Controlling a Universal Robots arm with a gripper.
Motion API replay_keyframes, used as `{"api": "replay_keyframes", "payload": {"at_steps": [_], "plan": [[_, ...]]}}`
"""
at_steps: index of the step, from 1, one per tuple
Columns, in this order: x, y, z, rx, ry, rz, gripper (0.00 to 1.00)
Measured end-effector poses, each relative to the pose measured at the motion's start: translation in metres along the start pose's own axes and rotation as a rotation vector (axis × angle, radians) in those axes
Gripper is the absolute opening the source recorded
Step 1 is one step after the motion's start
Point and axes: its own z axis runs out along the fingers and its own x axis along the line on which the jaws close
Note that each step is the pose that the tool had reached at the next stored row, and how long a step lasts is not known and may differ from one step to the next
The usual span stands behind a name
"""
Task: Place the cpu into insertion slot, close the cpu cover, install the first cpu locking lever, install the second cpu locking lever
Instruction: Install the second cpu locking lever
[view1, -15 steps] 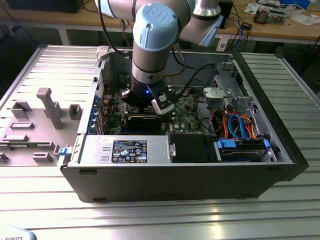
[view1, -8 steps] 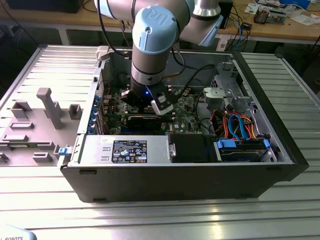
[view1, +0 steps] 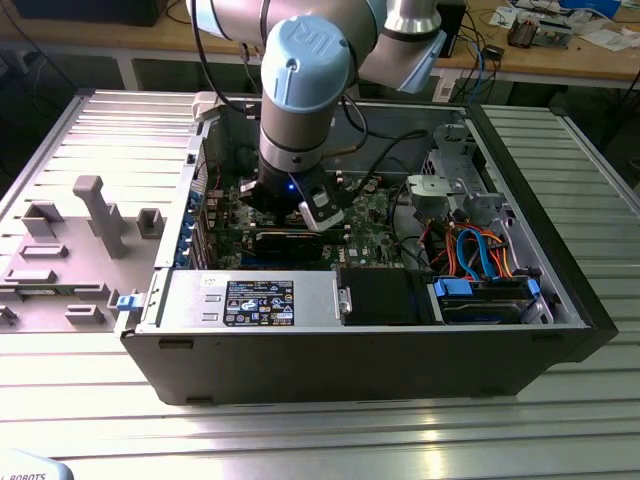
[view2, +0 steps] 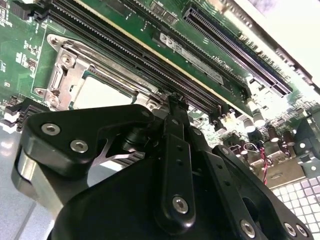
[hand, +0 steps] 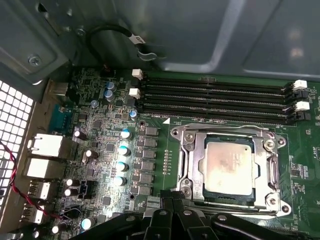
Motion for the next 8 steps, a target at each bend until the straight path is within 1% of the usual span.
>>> {"api": "replay_keyframes", "payload": {"at_steps": [7, 8], "plan": [[-0.0001, 0.0016, 0.0025, -0.0124, -0.0012, -0.001, 0.11], [-0.0001, 0.0014, 0.0037, -0.0154, -0.0016, -0.001, 0.11]]}}
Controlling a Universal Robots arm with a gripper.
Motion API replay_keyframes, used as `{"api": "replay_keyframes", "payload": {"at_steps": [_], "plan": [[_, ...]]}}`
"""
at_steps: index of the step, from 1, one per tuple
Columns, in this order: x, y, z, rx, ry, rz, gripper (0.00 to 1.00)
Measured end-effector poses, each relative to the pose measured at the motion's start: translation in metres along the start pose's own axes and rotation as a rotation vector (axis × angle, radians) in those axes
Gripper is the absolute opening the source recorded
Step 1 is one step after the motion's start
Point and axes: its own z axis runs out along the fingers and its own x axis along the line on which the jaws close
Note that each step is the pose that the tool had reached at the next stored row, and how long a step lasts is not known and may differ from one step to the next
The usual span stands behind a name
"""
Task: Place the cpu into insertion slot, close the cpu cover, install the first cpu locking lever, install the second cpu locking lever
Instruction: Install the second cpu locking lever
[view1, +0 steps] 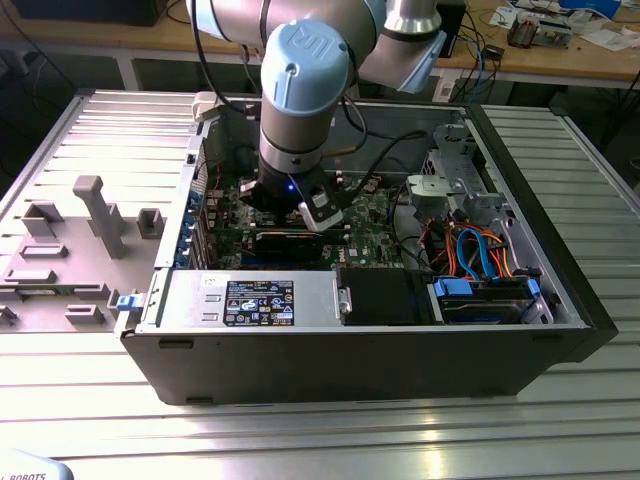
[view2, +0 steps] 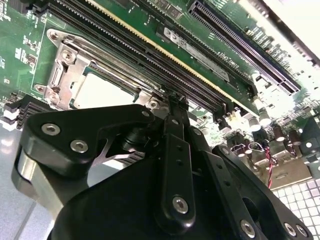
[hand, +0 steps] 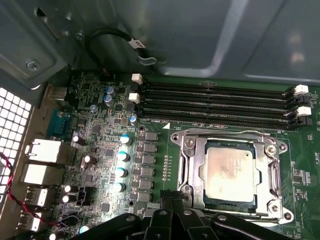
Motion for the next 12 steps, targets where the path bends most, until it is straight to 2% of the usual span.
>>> {"api": "replay_keyframes", "payload": {"at_steps": [2, 5, 12], "plan": [[0.0001, -0.0002, 0.0005, -0.0013, 0.0002, 0.000, 0.11], [0.0002, -0.0003, 0.0005, 0.0049, 0.0005, 0.000, 0.11], [0.0003, -0.0013, 0.0000, 0.0072, 0.0006, 0.001, 0.11]]}}
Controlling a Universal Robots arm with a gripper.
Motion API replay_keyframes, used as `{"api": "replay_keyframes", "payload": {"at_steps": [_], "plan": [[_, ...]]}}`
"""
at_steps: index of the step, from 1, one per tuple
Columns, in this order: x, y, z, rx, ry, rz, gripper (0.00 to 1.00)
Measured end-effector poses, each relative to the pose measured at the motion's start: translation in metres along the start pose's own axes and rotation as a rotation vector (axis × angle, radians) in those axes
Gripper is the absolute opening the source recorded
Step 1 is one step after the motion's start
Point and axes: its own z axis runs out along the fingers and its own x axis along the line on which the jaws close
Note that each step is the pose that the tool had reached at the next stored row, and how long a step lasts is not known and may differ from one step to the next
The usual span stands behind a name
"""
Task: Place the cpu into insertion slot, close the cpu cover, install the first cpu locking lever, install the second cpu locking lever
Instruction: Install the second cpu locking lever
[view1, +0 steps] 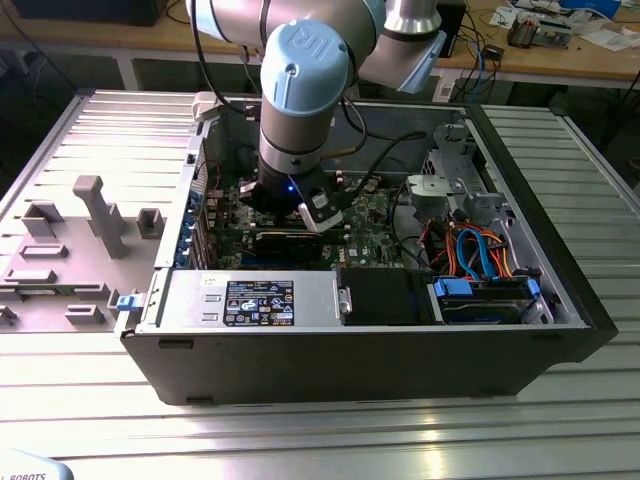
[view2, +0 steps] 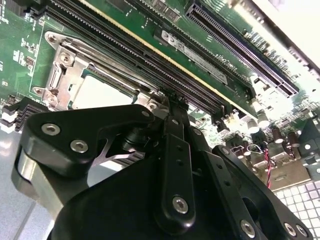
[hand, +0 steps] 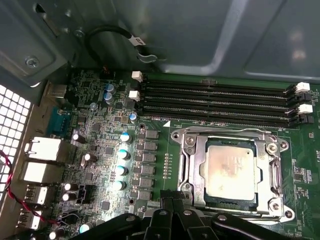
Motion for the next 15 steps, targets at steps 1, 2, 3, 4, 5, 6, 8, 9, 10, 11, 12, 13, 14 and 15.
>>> {"api": "replay_keyframes", "payload": {"at_steps": [1, 2, 3, 4, 5, 6, 8, 9, 10, 11, 12, 13, 14, 15], "plan": [[0.0001, -0.0002, -0.0005, 0.0006, 0.0000, 0.000, 0.11], [0.0002, 0.0000, -0.0020, 0.0004, 0.0000, 0.000, 0.11], [0.0002, 0.0005, -0.0033, -0.0001, -0.0004, 0.000, 0.11], [0.0003, 0.0008, -0.0047, 0.0005, 0.0000, 0.000, 0.11], [0.0004, 0.0013, -0.0063, 0.0005, 0.0001, 0.000, 0.11], [0.0006, 0.0020, -0.0087, 0.0006, 0.0001, 0.000, 0.11], [0.0011, 0.0043, -0.0162, 0.0006, 0.0001, 0.000, 0.11], [0.0011, 0.0046, -0.0170, 0.0005, 0.0001, 0.000, 0.11], [0.0011, 0.0046, -0.0170, 0.0004, 0.0000, 0.000, 0.11], [0.0011, 0.0046, -0.0170, 0.0003, 0.0000, 0.000, 0.11], [0.0011, 0.0046, -0.0172, 0.0006, 0.0001, 0.000, 0.11], [0.0011, 0.0047, -0.0172, 0.0005, 0.0000, 0.000, 0.11], [0.0011, 0.0047, -0.0173, 0.0005, 0.0000, 0.000, 0.11], [0.0011, 0.0047, -0.0174, 0.0006, 0.0001, 0.000, 0.11]]}}
